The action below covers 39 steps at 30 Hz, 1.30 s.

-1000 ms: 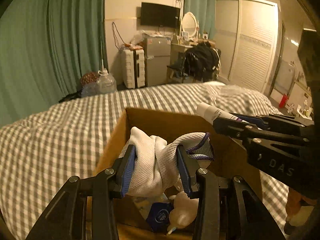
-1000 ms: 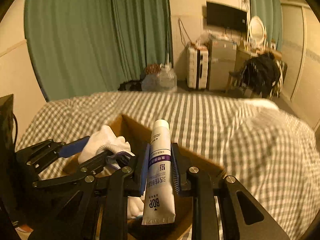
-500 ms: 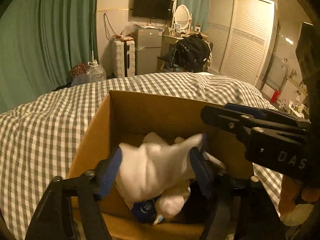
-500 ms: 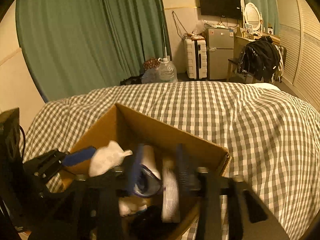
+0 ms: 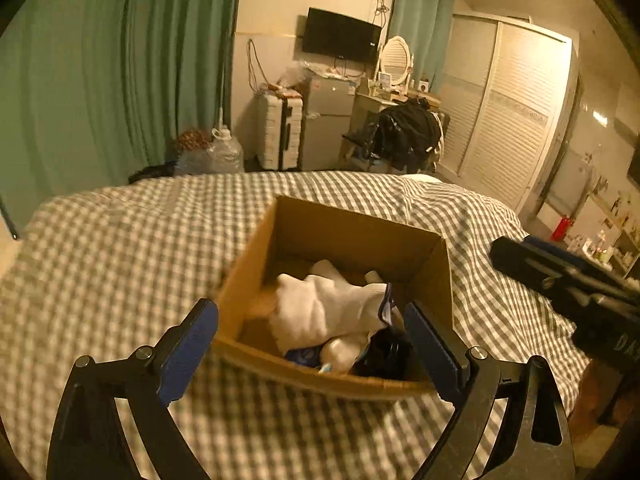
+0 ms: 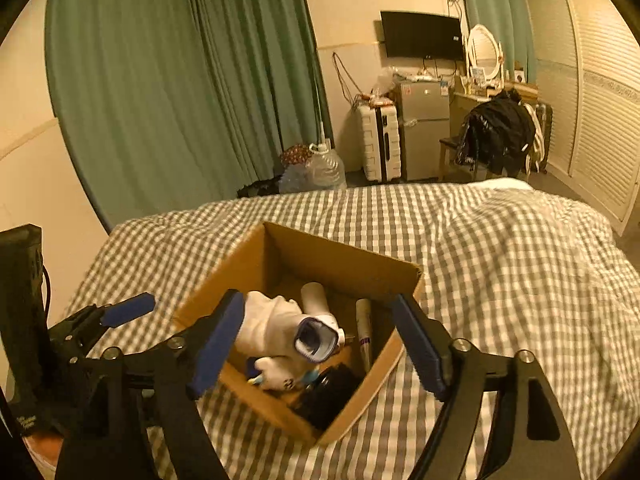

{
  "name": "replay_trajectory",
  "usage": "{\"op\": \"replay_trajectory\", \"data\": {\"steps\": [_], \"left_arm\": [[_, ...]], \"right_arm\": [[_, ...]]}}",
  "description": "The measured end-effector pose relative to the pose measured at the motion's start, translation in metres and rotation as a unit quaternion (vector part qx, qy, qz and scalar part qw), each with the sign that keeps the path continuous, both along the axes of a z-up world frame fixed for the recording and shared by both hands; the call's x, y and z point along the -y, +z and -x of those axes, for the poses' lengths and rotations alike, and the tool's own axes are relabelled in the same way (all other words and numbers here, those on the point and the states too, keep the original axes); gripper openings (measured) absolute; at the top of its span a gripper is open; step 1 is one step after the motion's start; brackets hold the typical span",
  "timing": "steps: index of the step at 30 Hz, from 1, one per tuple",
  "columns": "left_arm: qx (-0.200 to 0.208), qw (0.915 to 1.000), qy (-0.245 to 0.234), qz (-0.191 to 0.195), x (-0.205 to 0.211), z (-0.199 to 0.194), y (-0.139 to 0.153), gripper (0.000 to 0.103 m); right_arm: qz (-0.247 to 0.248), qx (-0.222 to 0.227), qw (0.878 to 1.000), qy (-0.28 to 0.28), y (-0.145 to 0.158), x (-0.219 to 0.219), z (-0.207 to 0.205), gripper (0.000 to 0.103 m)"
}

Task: Organize objects
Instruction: 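Place the glove and toothpaste tube into the box and open both grippers, then move both tools back toward the round container on the bedspread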

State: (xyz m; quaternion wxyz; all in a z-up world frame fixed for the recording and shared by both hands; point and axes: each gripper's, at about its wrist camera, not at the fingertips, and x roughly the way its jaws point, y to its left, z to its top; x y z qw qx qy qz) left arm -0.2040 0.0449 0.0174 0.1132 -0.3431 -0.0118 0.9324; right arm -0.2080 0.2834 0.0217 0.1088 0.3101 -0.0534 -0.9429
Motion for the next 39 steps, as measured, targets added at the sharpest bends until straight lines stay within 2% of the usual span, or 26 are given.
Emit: {"op": "replay_trajectory", "data": {"steps": [6,10,14,17,21,25,30,34,39], "left_arm": [[-0.052,0.9981,0.021,0.026,0.019,-0.062,0.053,0.102],[-0.073,0.9962,0.033,0.034,0.024,-0.094,0.076,0.103],[-0.091,0.9937,0.047,0.047,0.030,-0.124,0.083,0.103],[-0.095,0.9923,0.056,0.056,0.033,-0.144,0.075,0.103],[-0.082,0.9920,0.076,0.058,0.041,-0.160,0.044,0.103],[-0.046,0.9922,0.105,0.048,0.055,-0.164,-0.008,0.103],[-0.008,0.9887,0.124,0.083,0.061,-0.165,-0.068,0.103],[0.023,0.9879,0.122,0.093,0.064,-0.168,-0.097,0.103],[0.047,0.9841,0.133,0.107,0.070,-0.170,-0.112,0.103]], "right_arm": [[-0.019,-0.040,0.999,-0.004,0.048,0.006,-0.055,0.090],[-0.033,-0.077,0.996,-0.009,0.078,0.010,-0.097,0.093],[-0.045,-0.101,0.994,-0.005,0.094,0.016,-0.135,0.097],[-0.047,-0.109,0.993,-0.001,0.094,0.021,-0.154,0.099],[-0.043,-0.093,0.995,0.016,0.071,0.030,-0.167,0.099],[-0.044,-0.061,0.997,0.023,0.027,0.038,-0.169,0.099],[-0.039,-0.005,0.998,0.039,-0.036,0.048,-0.163,0.099],[-0.054,0.035,0.996,0.057,-0.079,0.061,-0.158,0.099],[-0.056,0.077,0.991,0.099,-0.113,0.078,-0.157,0.099]]}}
